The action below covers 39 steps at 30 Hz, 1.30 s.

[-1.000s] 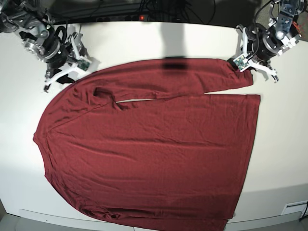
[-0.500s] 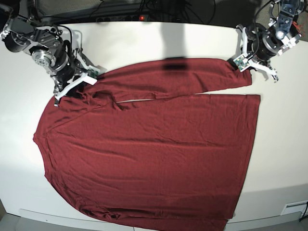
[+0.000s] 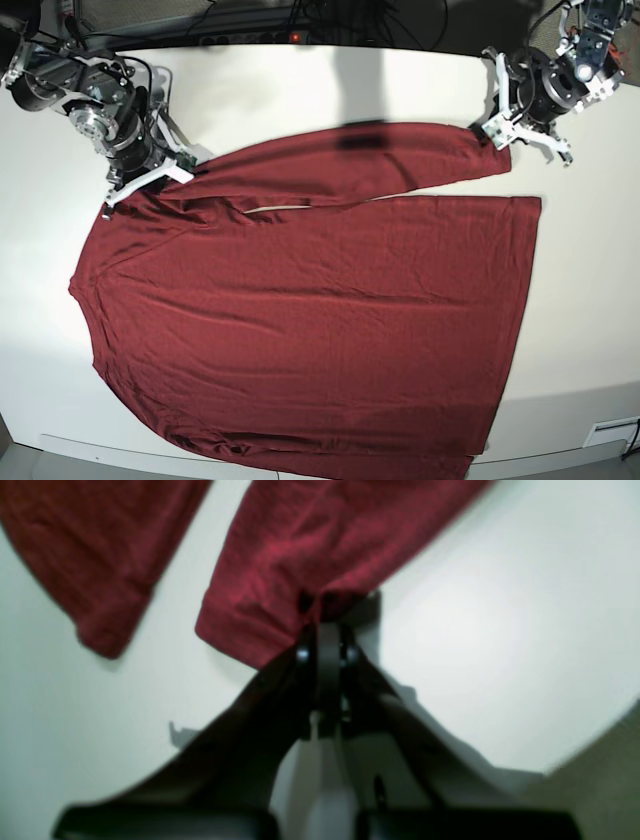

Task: Fold the T-shirt properly
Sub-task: 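Lower the right gripper onto the shirt's shoulder and grasp it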

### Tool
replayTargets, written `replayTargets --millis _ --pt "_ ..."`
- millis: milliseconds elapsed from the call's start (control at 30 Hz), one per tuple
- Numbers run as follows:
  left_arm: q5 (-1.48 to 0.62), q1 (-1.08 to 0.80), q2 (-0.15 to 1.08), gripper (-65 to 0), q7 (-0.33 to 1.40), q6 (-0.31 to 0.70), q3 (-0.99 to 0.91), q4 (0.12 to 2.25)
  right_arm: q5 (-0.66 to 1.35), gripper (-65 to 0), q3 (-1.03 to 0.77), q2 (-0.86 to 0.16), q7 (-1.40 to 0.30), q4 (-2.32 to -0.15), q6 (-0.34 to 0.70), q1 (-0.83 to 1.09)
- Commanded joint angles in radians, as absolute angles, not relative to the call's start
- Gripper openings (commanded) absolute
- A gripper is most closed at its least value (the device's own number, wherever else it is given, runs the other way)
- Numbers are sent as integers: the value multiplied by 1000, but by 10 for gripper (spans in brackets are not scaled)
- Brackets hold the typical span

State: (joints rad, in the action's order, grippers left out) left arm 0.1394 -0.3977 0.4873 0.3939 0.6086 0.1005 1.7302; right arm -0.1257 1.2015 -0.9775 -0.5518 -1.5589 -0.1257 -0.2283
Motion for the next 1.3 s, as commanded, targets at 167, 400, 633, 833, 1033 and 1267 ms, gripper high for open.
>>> replayTargets --millis 167,400,633,833,1033,1267 --pt "93 -352 499 -650 382 382 98 1868 -126 -650 1195 -1008 -580 -1634 -192 -281" --pt "104 -274 499 -650 396 237 98 1885 -45 -650 1195 -1006 -595 -1636 -210 -382" --pt "103 -201 499 -650 361 194 98 1811 27 -650 1195 -1000 -595 -1624 -210 -458" --pt "76 -108 499 -650 336 195 98 1681 32 -650 1195 -926 -589 -1521 -209 -509" --pt "22 -34 498 -650 304 249 98 1539 64 -650 1195 -810 -582 -1378 -189 -546" --pt "17 -28 497 -650 275 258 98 1493 91 -650 1195 -789 -581 -1335 -186 -549"
